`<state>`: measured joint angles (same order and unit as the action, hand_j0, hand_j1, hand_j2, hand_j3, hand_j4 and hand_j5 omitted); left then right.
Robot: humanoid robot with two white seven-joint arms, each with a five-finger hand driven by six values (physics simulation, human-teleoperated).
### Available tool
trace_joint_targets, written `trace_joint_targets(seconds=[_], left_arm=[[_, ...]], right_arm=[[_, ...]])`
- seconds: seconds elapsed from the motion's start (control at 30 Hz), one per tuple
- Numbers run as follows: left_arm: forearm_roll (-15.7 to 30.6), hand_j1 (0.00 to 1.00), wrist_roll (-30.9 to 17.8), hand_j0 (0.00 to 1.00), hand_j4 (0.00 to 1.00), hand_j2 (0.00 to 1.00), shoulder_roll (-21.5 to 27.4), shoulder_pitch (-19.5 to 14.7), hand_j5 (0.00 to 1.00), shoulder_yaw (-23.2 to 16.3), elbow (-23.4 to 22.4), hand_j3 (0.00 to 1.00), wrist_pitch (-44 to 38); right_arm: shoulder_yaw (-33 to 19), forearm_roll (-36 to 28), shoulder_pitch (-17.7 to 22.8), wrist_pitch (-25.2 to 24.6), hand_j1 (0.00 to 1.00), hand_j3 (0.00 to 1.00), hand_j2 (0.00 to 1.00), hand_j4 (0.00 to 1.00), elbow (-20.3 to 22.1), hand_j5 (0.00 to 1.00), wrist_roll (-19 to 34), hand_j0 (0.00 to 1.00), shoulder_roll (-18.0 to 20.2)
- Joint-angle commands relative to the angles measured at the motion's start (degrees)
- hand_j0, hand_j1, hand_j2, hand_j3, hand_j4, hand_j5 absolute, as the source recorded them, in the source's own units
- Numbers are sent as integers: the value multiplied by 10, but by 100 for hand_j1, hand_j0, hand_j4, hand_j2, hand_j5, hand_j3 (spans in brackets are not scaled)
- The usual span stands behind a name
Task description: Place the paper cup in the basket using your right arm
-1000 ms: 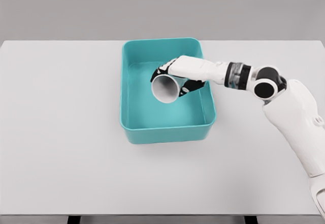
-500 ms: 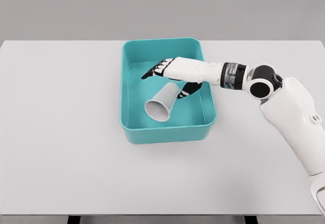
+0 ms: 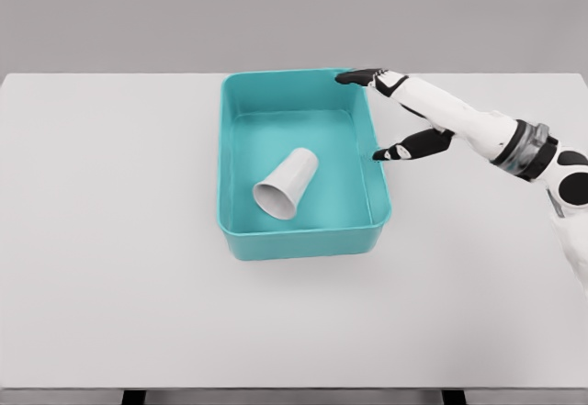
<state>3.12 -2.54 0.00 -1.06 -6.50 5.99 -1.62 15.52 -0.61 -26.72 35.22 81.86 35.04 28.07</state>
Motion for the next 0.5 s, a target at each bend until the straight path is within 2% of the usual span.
trace_joint_targets(seconds=[0.0, 0.07, 0.13, 0.4, 0.47], left_arm=[[0, 100, 0, 100, 100, 100, 0, 0, 100, 0, 0, 100, 0], [0, 100, 0, 100, 100, 100, 0, 0, 100, 0, 0, 100, 0], [0, 100, 0, 100, 100, 100, 0, 0, 100, 0, 0, 100, 0], [0, 100, 0, 100, 100, 100, 0, 0, 100, 0, 0, 100, 0], [0, 100, 0, 100, 100, 100, 0, 0, 100, 0, 0, 100, 0]], right_arm=[[-36, -54, 0, -2, 100, 100, 100, 100, 44, 100, 0, 100, 34], [-59, -89, 42, -2, 100, 100, 100, 100, 62, 100, 0, 100, 55], [-74, -90, 60, -2, 100, 100, 100, 100, 79, 100, 0, 100, 65], [-95, -92, 94, -2, 100, 100, 100, 100, 79, 100, 0, 100, 70], [-108, -92, 114, -2, 100, 100, 100, 100, 74, 100, 0, 100, 69]])
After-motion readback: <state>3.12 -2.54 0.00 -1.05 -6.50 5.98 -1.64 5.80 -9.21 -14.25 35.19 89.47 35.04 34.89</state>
